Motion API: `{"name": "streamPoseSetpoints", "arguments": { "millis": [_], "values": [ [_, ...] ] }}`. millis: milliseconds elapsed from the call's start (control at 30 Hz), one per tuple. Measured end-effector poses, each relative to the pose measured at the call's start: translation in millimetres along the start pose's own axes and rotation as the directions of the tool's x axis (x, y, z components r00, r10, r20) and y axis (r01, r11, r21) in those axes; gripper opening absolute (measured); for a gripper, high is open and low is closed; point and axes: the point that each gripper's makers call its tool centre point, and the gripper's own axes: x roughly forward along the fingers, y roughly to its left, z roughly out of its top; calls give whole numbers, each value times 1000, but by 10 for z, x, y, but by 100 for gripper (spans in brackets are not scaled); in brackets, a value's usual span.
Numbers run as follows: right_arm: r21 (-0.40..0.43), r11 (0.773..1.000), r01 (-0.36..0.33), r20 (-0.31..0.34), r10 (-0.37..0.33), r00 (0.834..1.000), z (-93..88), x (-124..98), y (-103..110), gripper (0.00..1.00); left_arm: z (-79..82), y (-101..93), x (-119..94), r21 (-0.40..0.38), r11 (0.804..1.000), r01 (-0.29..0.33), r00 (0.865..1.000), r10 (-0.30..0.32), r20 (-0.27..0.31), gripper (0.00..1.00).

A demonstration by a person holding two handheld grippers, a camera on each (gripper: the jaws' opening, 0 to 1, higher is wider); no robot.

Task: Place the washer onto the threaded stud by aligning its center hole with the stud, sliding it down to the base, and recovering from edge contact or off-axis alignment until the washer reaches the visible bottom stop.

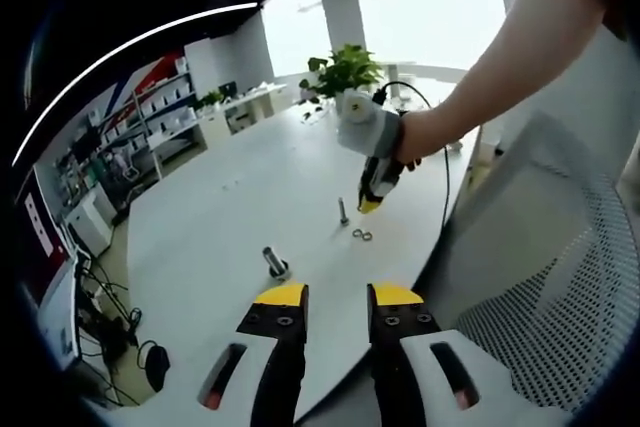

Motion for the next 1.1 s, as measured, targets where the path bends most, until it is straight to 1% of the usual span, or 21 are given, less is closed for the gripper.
{"name": "streamPoseSetpoints", "arguments": {
  "millis": [67,167,267,367,567,733,933,1100],
  "values": [
    [-6,1000,8,23,-8,1000,61,-42,-20,14,-1,-1,2,2,1000,0,1000,0,-1,21],
    [-35,998,43,61,-40,997,149,-96,-94,14,-4,-2,4,4,1000,0,1000,0,-3,21],
    [-34,998,46,94,-42,995,195,-128,-90,14,-3,-1,3,4,1000,0,1000,0,-2,21],
    [-63,996,61,92,-55,994,181,-101,-99,14,-10,0,5,1,1000,-2,1000,2,-6,21],
    [-50,998,48,104,-42,994,227,-81,-94,14,-11,-4,5,7,1000,-1,1000,1,-8,21],
    [-67,996,52,103,-45,994,304,-28,-120,14,-8,12,5,6,1000,-8,1000,8,-7,21],
    [-76,996,41,87,-35,996,342,17,-98,14,-21,5,6,4,1000,-6,1000,6,-12,21],
    [-84,996,32,59,-27,998,321,64,-92,14,-10,12,1,3,1000,-8,1000,8,-6,21]
  ]
}}
